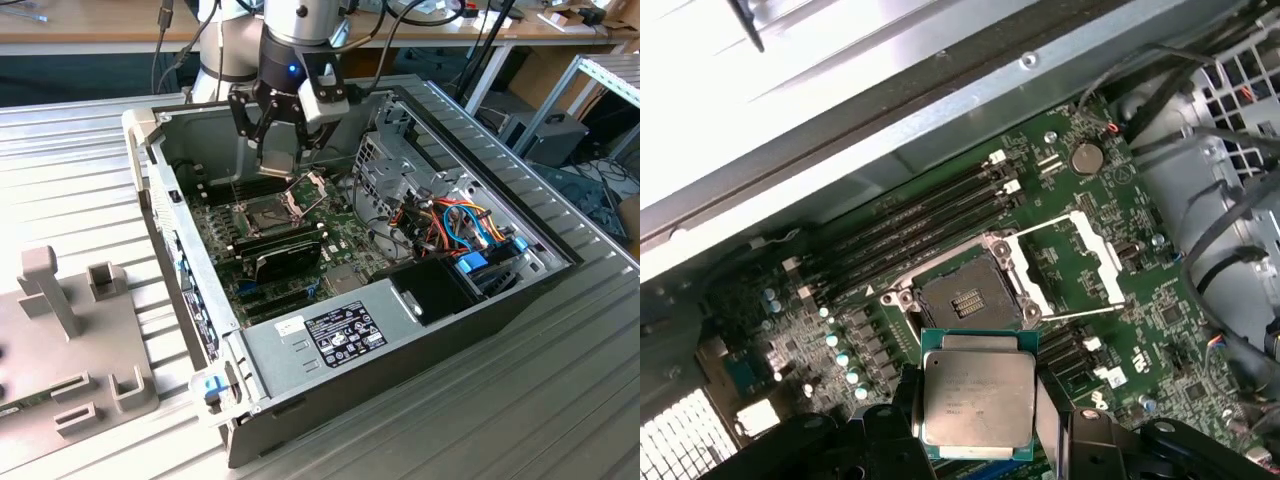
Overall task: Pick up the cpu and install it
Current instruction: 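Place the cpu into insertion slot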
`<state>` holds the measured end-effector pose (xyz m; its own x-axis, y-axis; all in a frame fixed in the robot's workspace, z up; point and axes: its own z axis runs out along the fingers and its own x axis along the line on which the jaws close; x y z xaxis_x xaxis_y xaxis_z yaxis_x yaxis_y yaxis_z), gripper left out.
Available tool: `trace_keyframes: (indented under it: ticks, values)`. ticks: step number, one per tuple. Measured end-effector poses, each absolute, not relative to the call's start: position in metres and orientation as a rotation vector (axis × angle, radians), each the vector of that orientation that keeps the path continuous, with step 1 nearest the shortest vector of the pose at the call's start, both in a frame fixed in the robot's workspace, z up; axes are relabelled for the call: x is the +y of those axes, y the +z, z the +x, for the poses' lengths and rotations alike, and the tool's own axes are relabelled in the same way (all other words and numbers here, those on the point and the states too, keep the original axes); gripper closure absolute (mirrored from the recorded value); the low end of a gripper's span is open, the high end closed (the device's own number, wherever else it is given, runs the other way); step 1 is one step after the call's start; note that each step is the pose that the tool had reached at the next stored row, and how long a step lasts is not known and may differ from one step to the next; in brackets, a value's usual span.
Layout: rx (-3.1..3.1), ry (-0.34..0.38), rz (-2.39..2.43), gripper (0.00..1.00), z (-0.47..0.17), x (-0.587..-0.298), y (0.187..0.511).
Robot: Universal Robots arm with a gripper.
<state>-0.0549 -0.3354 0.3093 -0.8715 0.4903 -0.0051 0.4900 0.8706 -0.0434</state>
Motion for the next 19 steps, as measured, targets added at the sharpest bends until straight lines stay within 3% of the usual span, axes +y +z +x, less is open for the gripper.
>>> trace_keyframes:
  ticks: [19]
  values:
    - [-2.855, 0.065, -1.278, 0.45, -0.0549, -0.3354, 0.3069]
